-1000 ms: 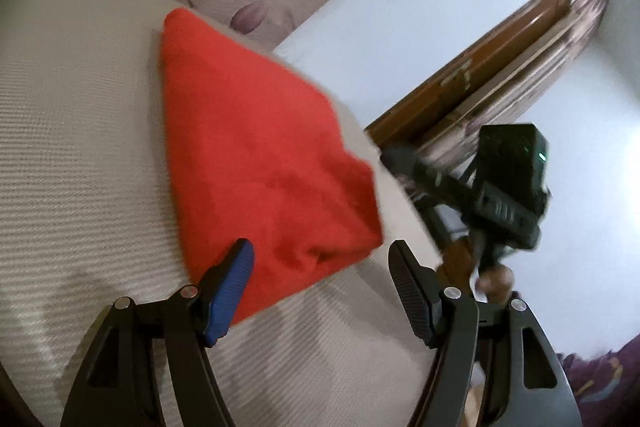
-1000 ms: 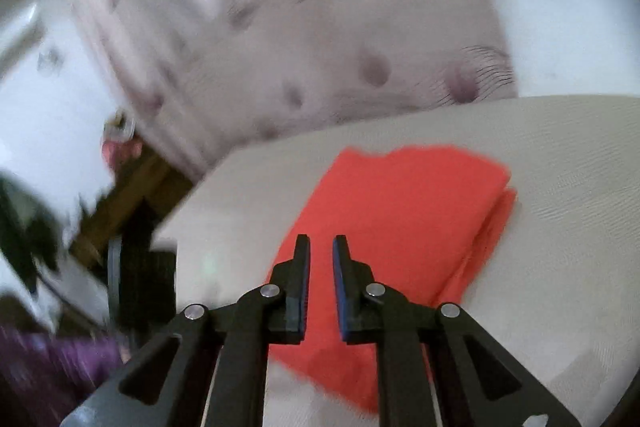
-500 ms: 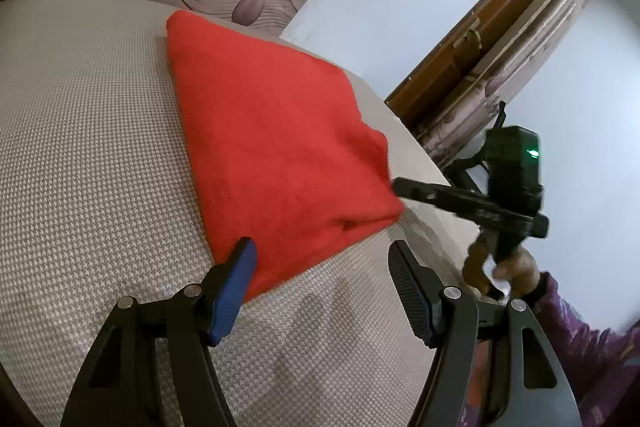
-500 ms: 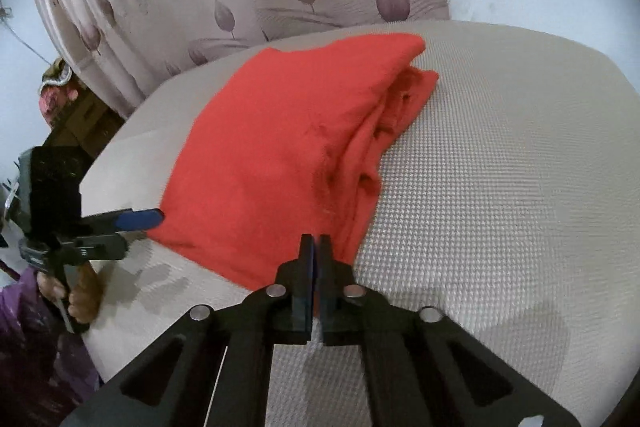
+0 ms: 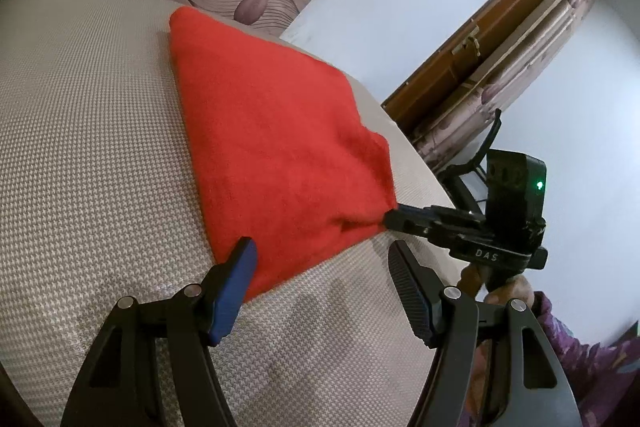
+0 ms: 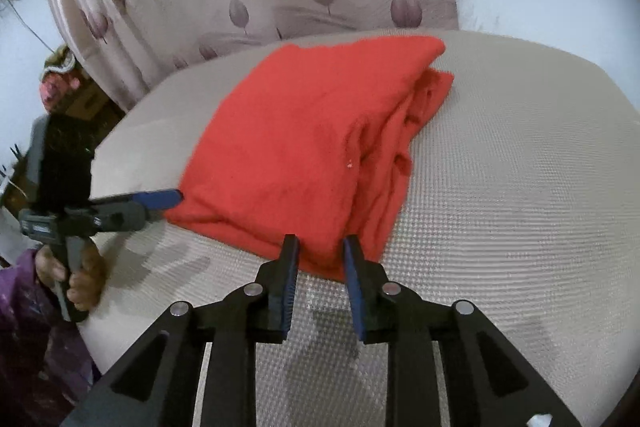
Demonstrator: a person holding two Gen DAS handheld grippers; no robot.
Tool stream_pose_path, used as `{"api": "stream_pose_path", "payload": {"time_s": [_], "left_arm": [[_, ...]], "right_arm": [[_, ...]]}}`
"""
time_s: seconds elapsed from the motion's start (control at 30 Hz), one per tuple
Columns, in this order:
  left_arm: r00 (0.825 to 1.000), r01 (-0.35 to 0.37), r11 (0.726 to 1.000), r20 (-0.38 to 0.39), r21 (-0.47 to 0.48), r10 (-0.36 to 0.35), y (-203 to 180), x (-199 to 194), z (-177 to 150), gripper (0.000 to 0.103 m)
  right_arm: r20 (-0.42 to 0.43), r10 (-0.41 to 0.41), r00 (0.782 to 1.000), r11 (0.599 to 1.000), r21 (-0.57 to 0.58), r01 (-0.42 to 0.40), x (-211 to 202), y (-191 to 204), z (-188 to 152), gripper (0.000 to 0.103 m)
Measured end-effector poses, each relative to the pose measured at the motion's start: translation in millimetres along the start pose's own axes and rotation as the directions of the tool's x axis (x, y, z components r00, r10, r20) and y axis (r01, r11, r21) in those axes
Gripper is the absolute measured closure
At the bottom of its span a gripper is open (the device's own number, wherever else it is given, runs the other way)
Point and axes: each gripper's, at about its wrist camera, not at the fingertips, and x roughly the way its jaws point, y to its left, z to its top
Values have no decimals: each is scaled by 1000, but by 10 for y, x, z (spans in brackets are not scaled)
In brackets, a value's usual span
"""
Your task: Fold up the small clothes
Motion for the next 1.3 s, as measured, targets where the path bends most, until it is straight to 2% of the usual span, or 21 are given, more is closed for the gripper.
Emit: {"api": "stream_pose_path", "payload": {"time_s": [0.03, 0.13, 0.23, 0.37, 0.53, 0.67, 0.73, 0.8, 0.9, 1.03, 1.1, 1.2, 1.23, 1.3], "left_arm": [[1000, 3, 1000, 1, -3, -3, 4, -5, -1, 34], [1000, 16, 1000, 8, -16, -16, 30, -31, 2, 34], [999, 30, 999, 17, -33, -29, 61, -59, -1, 34], [999, 36, 999, 18, -40, -35, 73, -75, -2, 34], [1000, 16, 1000, 12, -27, -16, 34, -71, -2, 34], [1000, -3, 1000, 7, -13, 3, -22, -30, 8, 34], [1000, -9, 1000, 7, -8, 9, -37, -22, 7, 34], [1000, -10, 1000, 6, -8, 10, -43, -18, 14, 34], [1000, -10, 1000, 6, -8, 10, -44, -25, 17, 34], [1000, -18, 1000, 7, -2, 18, -73, -28, 21, 34], [1000, -20, 1000, 7, -1, 20, -90, -16, 17, 34], [1000, -10, 1000, 8, -9, 10, -90, -14, 17, 34], [1000, -3, 1000, 8, -15, 3, -80, -17, 17, 34], [1000, 8, 1000, 11, -23, -7, -39, -37, 17, 34]], "right_arm": [[5, -7, 1000, 1000, -3, 7, -7, 9, 9, 96], [26, -20, 999, 1000, 24, 19, -73, -68, 59, 98], [41, -41, 998, 999, 14, 41, -250, -121, 77, 99], [-63, -25, 998, 999, 43, 28, -97, -270, -50, 100], [-19, 9, 1000, 998, 68, -8, -191, -297, -26, 99], [-26, 37, 999, 995, 96, -35, -184, -323, -19, 96], [13, 37, 999, 992, 120, -38, -283, -351, 15, 93], [86, 34, 996, 990, 134, -46, -458, -337, 96, 93], [157, 69, 985, 992, 94, -85, -624, -165, 280, 92], [125, 92, 988, 996, 3, -93, -376, 101, 483, 92], [94, 50, 994, 999, 1, -50, -145, 61, 515, 92], [6, -16, 1000, 992, 123, 15, 156, -267, 422, 94], [-19, 8, 1000, 984, 180, -4, 238, -398, 354, 101], [12, 56, 998, 972, 226, -57, 217, -489, 299, 103]]}}
